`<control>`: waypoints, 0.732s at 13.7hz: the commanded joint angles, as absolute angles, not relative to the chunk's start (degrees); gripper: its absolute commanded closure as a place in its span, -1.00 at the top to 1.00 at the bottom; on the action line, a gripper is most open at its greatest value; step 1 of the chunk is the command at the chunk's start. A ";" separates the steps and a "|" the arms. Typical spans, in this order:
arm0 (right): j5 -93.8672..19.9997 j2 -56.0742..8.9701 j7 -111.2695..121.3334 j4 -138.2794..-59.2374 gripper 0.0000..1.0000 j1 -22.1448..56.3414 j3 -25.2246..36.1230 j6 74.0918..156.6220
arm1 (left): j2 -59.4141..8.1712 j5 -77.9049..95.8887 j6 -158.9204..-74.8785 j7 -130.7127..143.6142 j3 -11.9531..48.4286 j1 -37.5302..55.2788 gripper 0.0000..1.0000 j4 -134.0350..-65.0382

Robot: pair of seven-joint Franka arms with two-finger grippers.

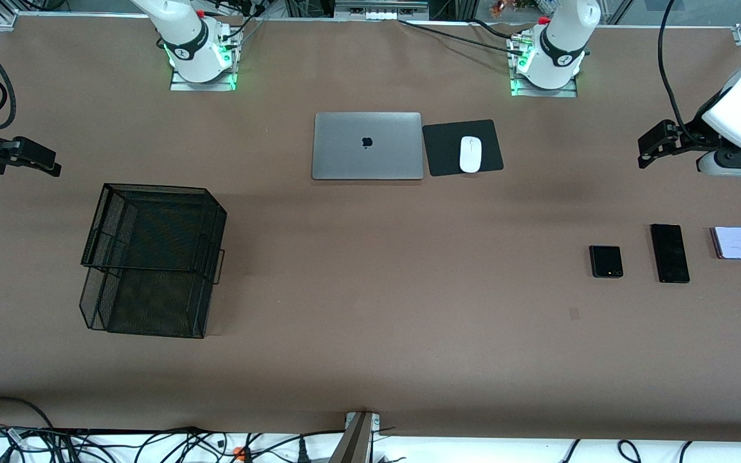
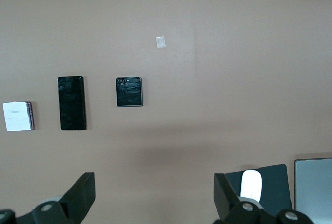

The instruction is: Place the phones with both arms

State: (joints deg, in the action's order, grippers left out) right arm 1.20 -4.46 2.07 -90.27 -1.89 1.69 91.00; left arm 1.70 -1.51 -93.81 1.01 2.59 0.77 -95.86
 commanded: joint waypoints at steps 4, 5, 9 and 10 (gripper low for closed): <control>0.26 -2.99 1.49 -91.32 1.00 -2.46 1.41 91.05 | 0.79 -1.67 -92.02 0.09 2.46 0.61 1.00 -93.87; 0.26 -2.99 1.49 -91.32 1.00 -2.46 1.41 91.05 | 0.79 -1.67 -92.02 0.09 2.46 0.70 1.00 -93.87; 0.26 -3.08 1.49 -91.32 1.00 -2.46 1.32 91.23 | 0.70 -1.67 -91.06 0.09 2.46 0.53 1.00 -93.87; 0.26 -3.08 1.49 -91.32 1.00 -2.46 1.23 91.23 | 0.70 -1.67 -90.88 0.09 2.46 0.44 1.00 -94.04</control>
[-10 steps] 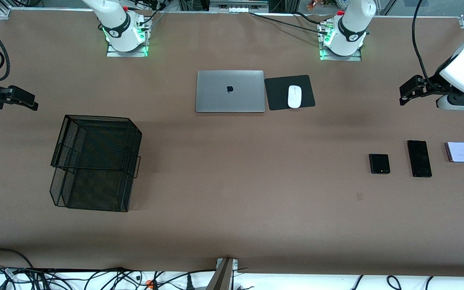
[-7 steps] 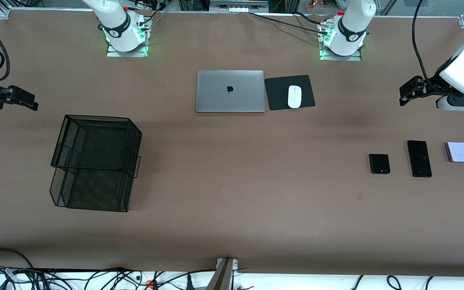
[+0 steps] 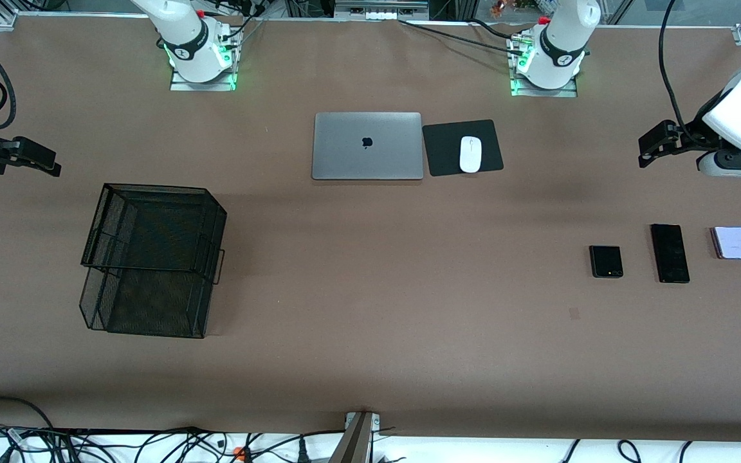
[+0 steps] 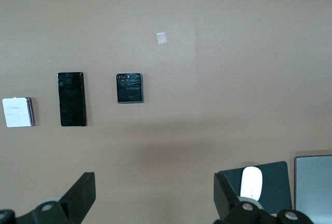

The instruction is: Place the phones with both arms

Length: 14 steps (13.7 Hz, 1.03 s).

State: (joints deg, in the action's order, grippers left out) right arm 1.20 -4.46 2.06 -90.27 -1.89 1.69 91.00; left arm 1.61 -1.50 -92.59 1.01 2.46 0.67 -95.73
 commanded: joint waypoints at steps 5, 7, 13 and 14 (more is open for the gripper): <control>0.26 -3.08 1.49 -91.32 1.00 -2.46 1.23 90.97 | -4.64 -1.67 -91.14 0.53 2.20 0.26 1.00 -91.95; 0.26 -3.08 1.49 -91.32 1.00 -2.46 1.23 91.05 | -9.55 -1.84 -91.06 0.01 2.29 0.61 1.00 -88.00; 0.26 -2.90 1.49 -91.32 1.00 -2.46 1.32 91.06 | -22.74 -2.72 -100.33 -1.31 2.02 -3.15 1.00 -89.90; 0.26 -2.81 1.49 -91.32 1.00 -2.46 1.32 90.97 | -23.89 -2.72 -104.81 -3.67 2.02 -3.42 1.00 -92.52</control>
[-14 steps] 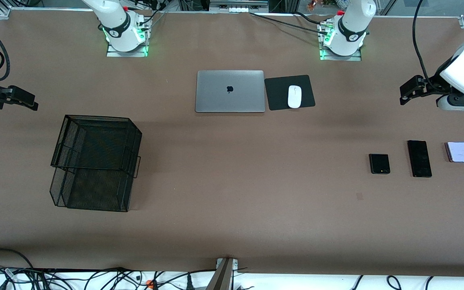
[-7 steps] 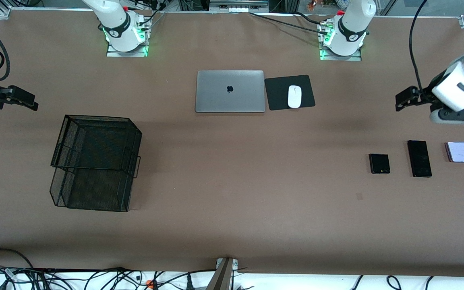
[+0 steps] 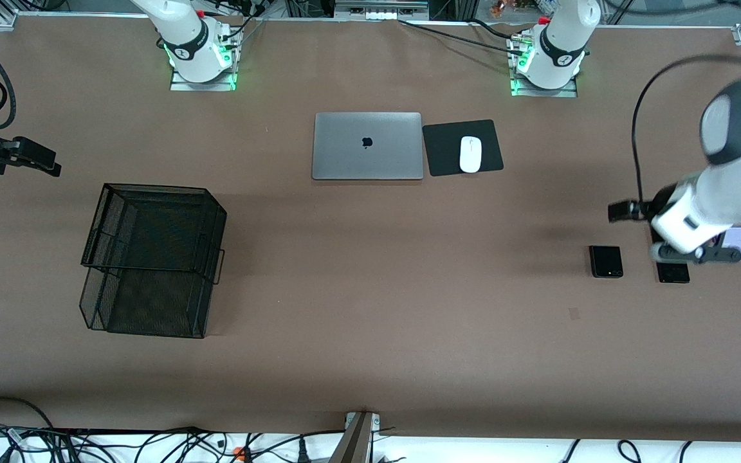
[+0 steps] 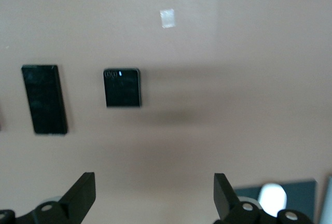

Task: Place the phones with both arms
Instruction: 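Reach the left gripper down to the small black flip phone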

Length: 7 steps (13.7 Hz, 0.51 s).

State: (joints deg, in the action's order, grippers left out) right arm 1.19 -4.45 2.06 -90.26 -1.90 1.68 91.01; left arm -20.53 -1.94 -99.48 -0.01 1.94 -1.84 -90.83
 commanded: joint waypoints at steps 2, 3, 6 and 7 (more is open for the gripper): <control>0.26 -2.81 1.58 -91.32 1.00 -2.46 1.41 90.88 | -24.87 -2.81 -117.79 -4.39 1.76 -4.74 1.00 -99.98; 0.26 -2.81 1.58 -91.32 1.00 -2.46 1.41 90.97 | -25.48 -2.81 -124.13 -4.57 1.76 -6.05 1.00 -103.59; 0.35 -2.81 1.58 -91.23 1.00 -2.46 1.41 90.88 | -29.87 -4.64 -137.07 -4.83 1.58 -7.72 1.00 -108.27; 0.35 -2.81 1.58 -91.23 1.00 -2.46 1.49 90.88 | -31.27 -6.05 -139.11 -5.79 1.93 -10.52 1.00 -108.54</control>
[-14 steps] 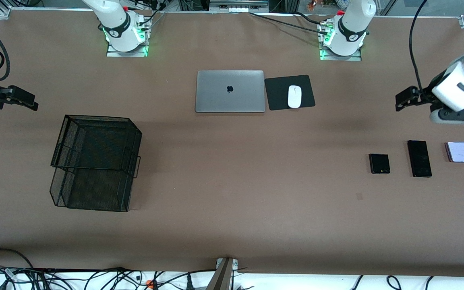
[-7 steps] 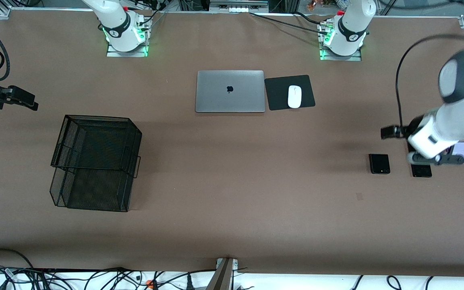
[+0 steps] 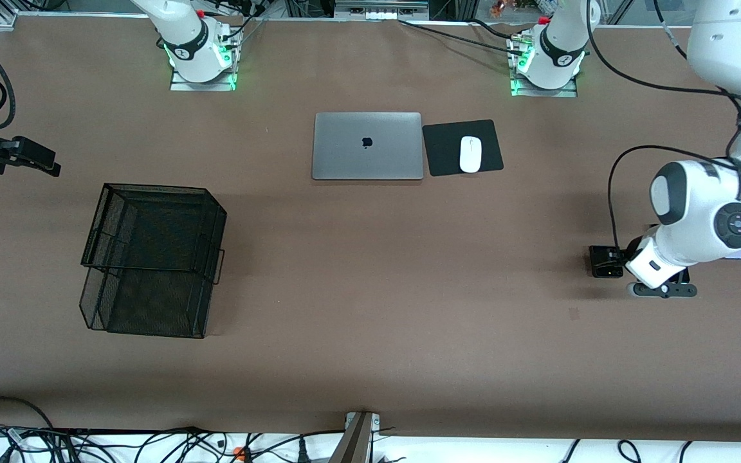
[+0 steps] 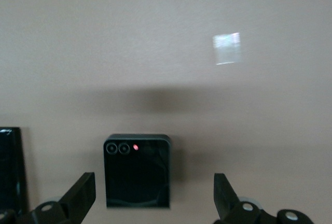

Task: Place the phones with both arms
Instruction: 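Reach the left gripper down to the small black flip phone, then close the left gripper on the black flip phone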

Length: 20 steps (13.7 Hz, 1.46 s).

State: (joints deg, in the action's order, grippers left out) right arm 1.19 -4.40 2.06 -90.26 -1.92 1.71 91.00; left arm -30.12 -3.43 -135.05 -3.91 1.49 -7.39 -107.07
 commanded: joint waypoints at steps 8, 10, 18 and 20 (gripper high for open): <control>0.35 -2.81 1.58 -91.32 1.00 -2.46 1.49 90.79 | -33.58 -5.98 -139.48 -6.15 2.55 -11.16 1.00 -109.16; 0.35 -2.90 1.58 -91.32 1.00 -2.46 1.49 90.97 | -33.92 -5.45 -139.48 -6.15 2.64 -11.16 1.00 -109.51; 0.35 -2.81 1.58 -91.23 1.00 -2.46 1.49 90.88 | -34.72 -5.01 -139.48 -6.06 4.22 -12.30 0.81 -110.39; 0.35 -2.81 1.58 -91.32 1.00 -2.46 1.49 90.88 | -34.72 -5.01 -139.13 -6.06 4.22 -12.30 -0.13 -110.22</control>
State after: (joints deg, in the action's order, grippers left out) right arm 1.19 -4.39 2.06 -90.25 -1.94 1.74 91.00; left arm -34.92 -4.64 -139.24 -5.70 3.33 -11.37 -110.03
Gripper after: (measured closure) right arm 0.000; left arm 0.185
